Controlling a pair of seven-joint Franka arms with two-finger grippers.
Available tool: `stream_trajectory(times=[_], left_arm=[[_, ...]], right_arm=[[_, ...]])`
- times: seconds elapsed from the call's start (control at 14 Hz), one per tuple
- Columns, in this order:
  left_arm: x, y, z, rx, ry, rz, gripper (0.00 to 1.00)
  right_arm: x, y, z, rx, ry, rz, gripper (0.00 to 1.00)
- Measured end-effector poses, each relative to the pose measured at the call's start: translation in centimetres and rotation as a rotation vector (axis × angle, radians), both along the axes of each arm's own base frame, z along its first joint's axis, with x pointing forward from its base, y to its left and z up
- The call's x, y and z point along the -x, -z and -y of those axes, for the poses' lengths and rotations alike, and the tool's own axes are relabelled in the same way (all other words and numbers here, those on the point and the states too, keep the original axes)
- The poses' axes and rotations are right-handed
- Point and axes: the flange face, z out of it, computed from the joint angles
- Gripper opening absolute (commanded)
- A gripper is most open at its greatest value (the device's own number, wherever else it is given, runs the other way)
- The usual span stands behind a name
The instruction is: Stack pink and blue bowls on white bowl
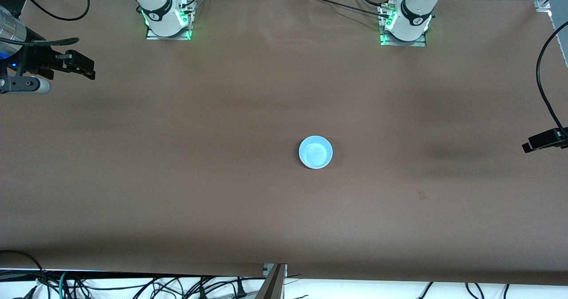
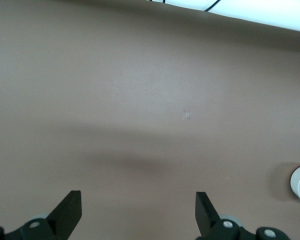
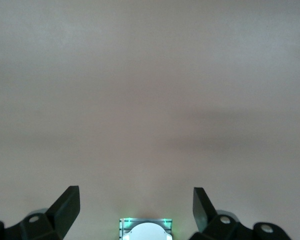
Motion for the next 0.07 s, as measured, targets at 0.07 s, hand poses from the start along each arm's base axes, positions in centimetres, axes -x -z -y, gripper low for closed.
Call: stream_trajectory(times=[0.07], left_arm=[[0.42, -0.12, 0.66, -0.017, 0.015, -0.006, 1.0]], right_arm=[[0.0, 0.08, 0.0, 0.0, -0.001, -0.004, 1.0]])
